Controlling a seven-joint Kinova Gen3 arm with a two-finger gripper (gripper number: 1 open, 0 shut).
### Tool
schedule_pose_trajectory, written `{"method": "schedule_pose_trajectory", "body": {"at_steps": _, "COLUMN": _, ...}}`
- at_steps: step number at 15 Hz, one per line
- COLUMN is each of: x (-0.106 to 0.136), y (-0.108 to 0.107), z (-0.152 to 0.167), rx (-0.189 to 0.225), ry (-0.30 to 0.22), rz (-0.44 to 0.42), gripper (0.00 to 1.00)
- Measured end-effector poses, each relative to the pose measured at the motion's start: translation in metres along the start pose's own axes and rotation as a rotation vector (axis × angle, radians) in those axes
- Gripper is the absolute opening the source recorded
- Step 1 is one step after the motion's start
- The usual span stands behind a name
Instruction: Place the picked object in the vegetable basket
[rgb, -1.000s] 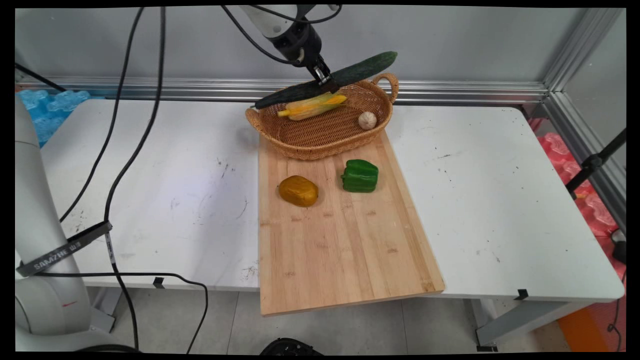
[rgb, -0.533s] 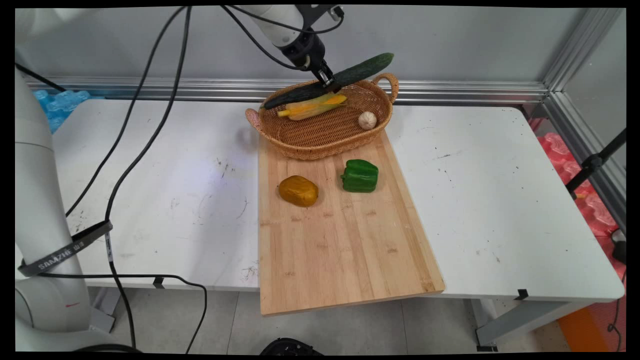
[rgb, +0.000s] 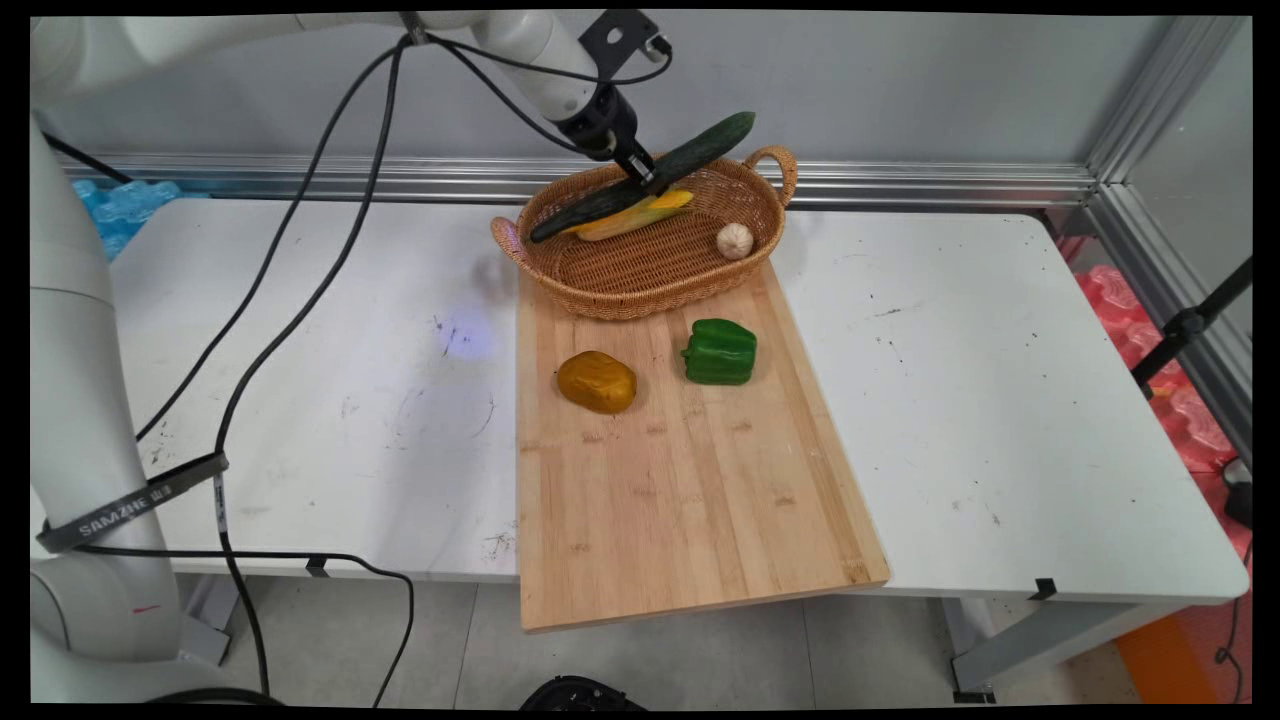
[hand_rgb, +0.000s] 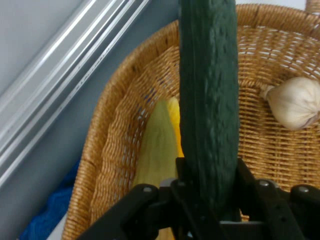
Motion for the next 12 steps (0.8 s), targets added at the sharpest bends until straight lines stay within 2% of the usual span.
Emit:
{"method": "schedule_pose_trajectory", "body": {"at_steps": 6, "x": -0.012, "y": -0.001, "z": 0.015, "rx": 0.007, "ry": -0.001, "rz": -0.085, "gripper": 0.00}}
{"method": "schedule_pose_trajectory", "body": {"at_steps": 7, "x": -0.013, "y": -0.001, "z": 0.016, "rx": 0.008, "ry": 0.000, "rz": -0.093, "gripper": 1.00}}
{"method": "schedule_pose_trajectory", "body": {"at_steps": 12, "x": -0.012, "y": -0.002, "z": 0.010, "rx": -0.003, "ry": 0.012, "rz": -0.092, "gripper": 1.00}}
